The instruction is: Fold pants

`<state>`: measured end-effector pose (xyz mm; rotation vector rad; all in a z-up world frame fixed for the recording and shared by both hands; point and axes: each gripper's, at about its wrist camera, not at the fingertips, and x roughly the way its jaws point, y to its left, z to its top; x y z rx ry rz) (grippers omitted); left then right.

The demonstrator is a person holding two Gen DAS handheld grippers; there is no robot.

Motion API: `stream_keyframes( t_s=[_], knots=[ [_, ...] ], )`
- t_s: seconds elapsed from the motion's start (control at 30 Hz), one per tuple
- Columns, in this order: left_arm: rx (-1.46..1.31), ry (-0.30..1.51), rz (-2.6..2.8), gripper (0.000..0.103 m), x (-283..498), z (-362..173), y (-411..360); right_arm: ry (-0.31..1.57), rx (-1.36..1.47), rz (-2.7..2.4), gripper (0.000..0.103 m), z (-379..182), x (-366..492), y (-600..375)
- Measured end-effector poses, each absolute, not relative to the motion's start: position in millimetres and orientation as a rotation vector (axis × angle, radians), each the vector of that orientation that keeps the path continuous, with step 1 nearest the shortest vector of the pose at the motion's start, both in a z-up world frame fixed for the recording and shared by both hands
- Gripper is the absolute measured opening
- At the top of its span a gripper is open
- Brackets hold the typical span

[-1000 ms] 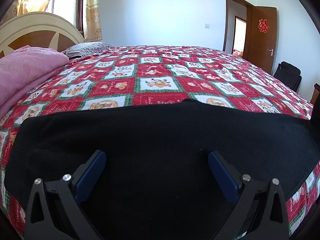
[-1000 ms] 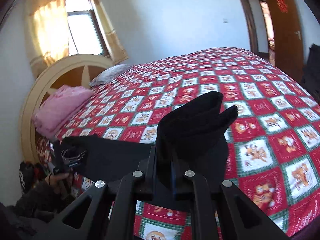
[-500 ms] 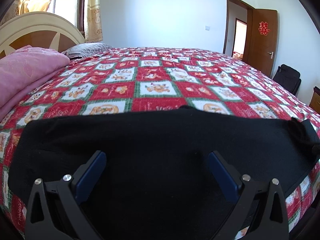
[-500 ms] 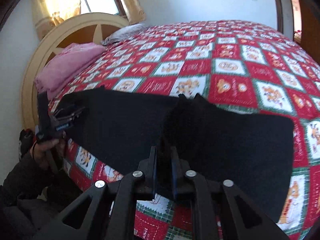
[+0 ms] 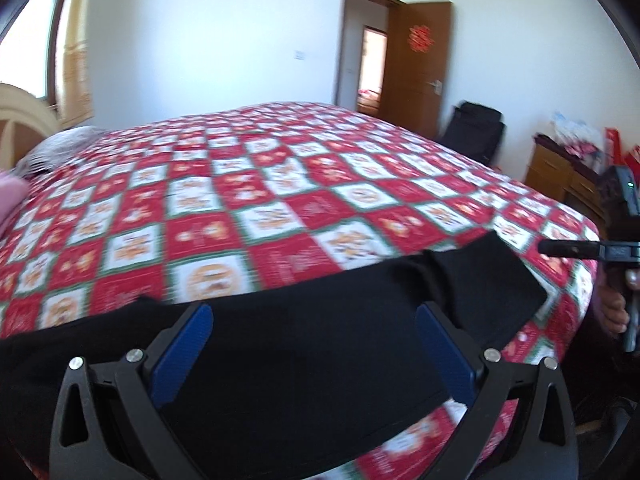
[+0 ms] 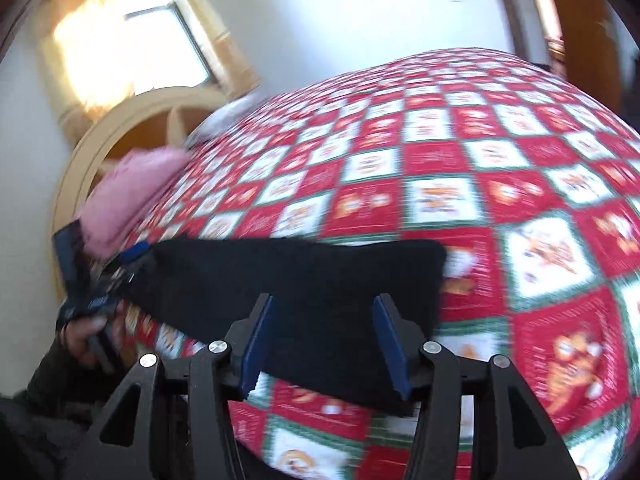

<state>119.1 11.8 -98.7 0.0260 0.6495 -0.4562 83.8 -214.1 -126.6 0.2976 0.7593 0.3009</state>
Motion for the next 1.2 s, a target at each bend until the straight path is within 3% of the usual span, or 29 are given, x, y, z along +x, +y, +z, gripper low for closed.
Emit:
stream_keyframes(
  t_s=[0.07, 0.27, 0.43, 0.53, 0.6, 0.67, 1.2],
  knots=[
    [0.035, 0.678, -0.514, 0.1, 124, -99, -11, 0.749, 0.345, 0.255, 0.053, -137, 83, -229],
    [0.07, 0.806, -0.617, 0.078, 144, -118, -76, 0.717, 0.397, 0.207, 0.054, -147, 85, -249],
    [0.017, 0.901, -0.624, 0.066, 155, -138, -94, 0.694, 0.427, 0.189, 0.055, -149, 80, -259],
    [0.011, 0.897, -0.622, 0.053, 153, -139, -98, 0.692, 0.433, 0.18, 0.055, -151, 79, -259],
    [0.006, 0.895, -0.637, 0.025, 151, -137, -100, 0.692, 0.427, 0.177, 0.056, -152, 80, -257],
    [0.015, 0.888, -0.651, 0.015, 148, -135, -102, 0.696, 0.414, 0.175, 0.056, -154, 80, -253],
    [-0.154, 0.876, -0.544, 0.011, 149, -96, -20, 0.685, 0.383, 0.172, 0.062, -158, 77, -245]
  ],
)
